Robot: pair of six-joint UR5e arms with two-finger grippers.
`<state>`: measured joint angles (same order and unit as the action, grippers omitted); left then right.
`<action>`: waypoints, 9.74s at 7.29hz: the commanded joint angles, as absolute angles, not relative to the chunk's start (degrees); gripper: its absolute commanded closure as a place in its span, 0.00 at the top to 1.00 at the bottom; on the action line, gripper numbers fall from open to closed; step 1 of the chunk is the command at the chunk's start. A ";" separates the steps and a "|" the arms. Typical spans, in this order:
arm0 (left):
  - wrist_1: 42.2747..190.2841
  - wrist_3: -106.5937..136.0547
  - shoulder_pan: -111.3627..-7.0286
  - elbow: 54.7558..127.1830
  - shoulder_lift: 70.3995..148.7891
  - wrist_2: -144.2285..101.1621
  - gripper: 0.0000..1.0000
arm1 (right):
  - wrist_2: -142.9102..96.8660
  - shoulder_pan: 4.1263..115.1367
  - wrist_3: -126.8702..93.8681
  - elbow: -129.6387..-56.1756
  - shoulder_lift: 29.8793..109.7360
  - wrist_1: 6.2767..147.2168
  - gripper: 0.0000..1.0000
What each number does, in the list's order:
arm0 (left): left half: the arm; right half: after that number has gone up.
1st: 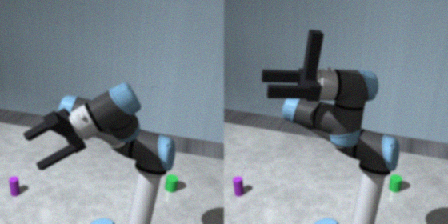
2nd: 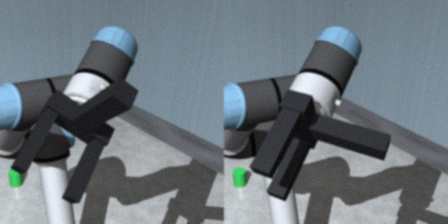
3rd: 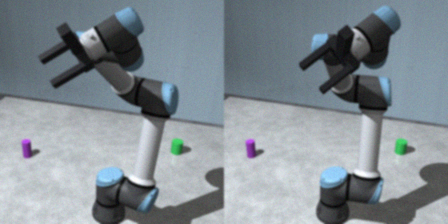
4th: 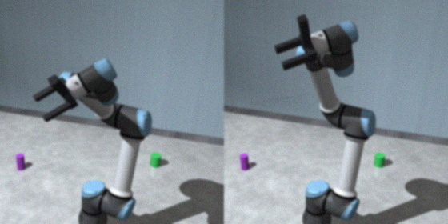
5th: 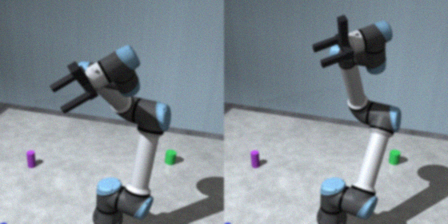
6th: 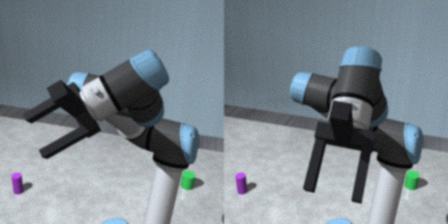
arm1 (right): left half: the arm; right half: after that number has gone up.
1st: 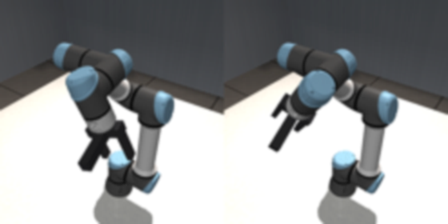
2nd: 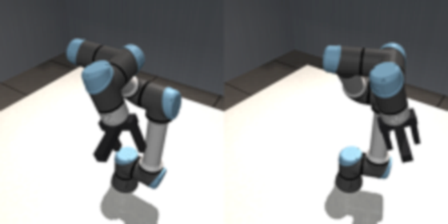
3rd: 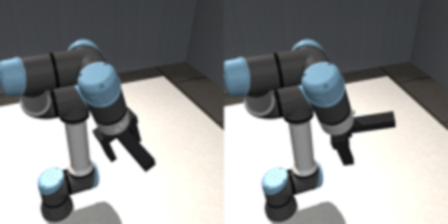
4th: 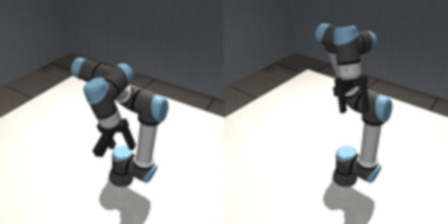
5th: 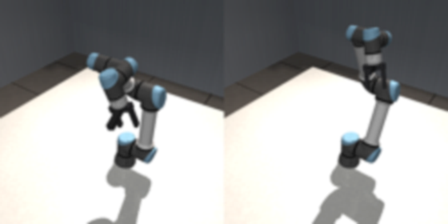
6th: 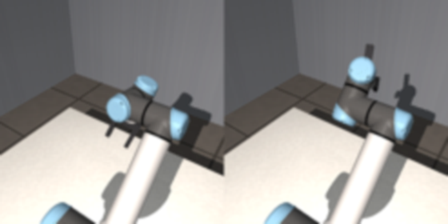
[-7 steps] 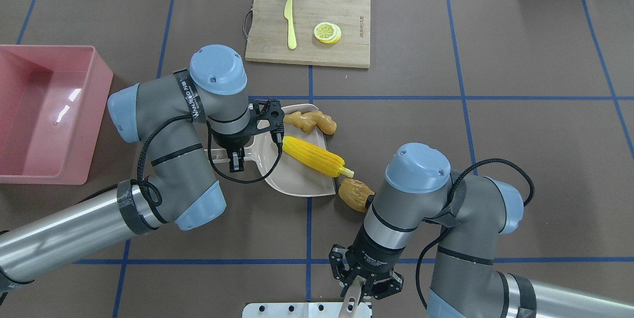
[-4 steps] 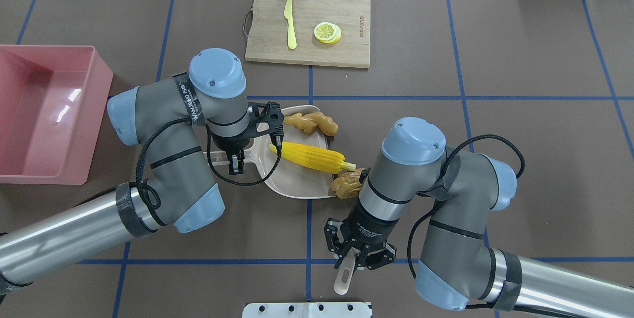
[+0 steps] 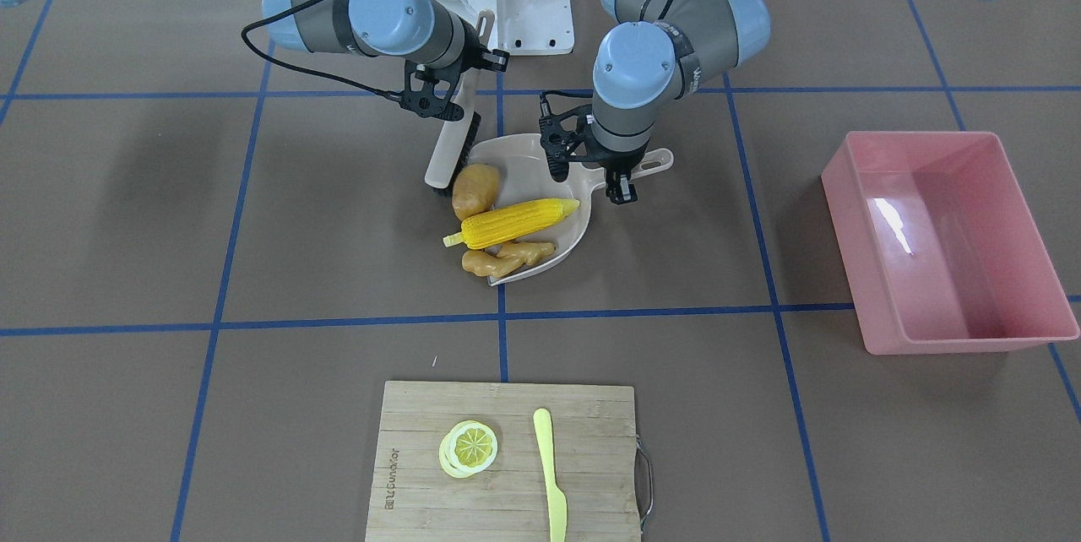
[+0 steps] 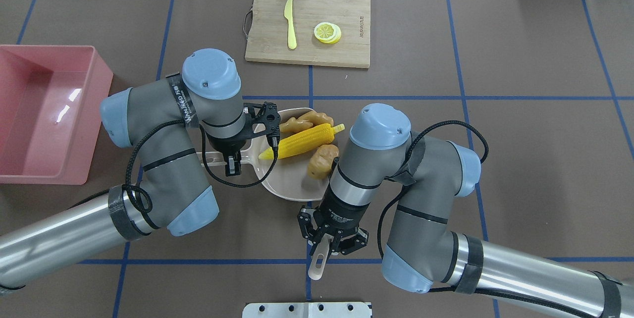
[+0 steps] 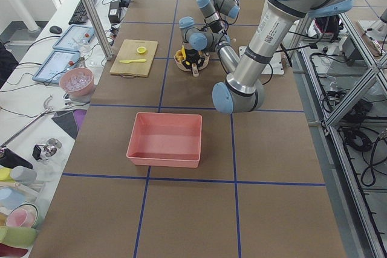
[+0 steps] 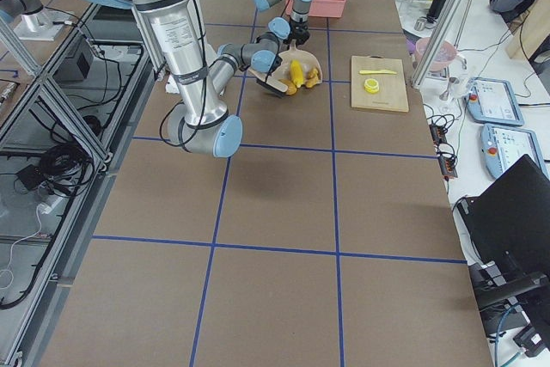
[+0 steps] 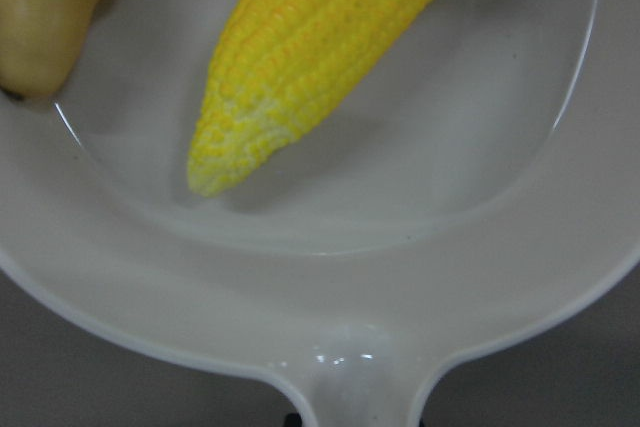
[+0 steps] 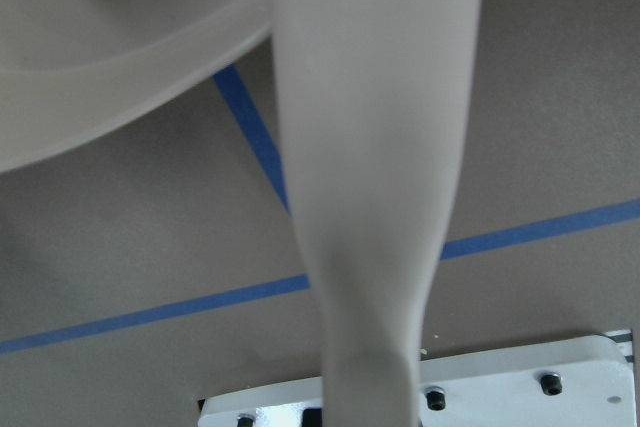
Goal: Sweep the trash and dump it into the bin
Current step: 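Sweep the potato into the dustpan with the right gripper's brush, then lift the loaded dustpan with the left gripper while the right gripper withdraws the brush, then carry the dustpan over the pink bin with the left gripper, then tilt the dustpan into the pink bin while the right gripper sets the brush down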
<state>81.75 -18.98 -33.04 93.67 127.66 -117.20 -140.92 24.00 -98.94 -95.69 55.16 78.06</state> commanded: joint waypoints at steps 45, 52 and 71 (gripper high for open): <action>91.62 -8.26 -82.97 119.35 68.65 -151.71 0.00 | -135.62 54.23 -27.51 -97.30 82.62 98.61 0.00; 68.23 -8.96 -71.73 127.88 68.11 -142.91 0.00 | -135.70 53.61 -27.60 -95.27 80.86 98.61 0.14; 23.87 -16.35 -70.65 129.90 87.98 -140.01 0.00 | -126.21 87.63 5.45 -97.56 96.06 95.71 1.00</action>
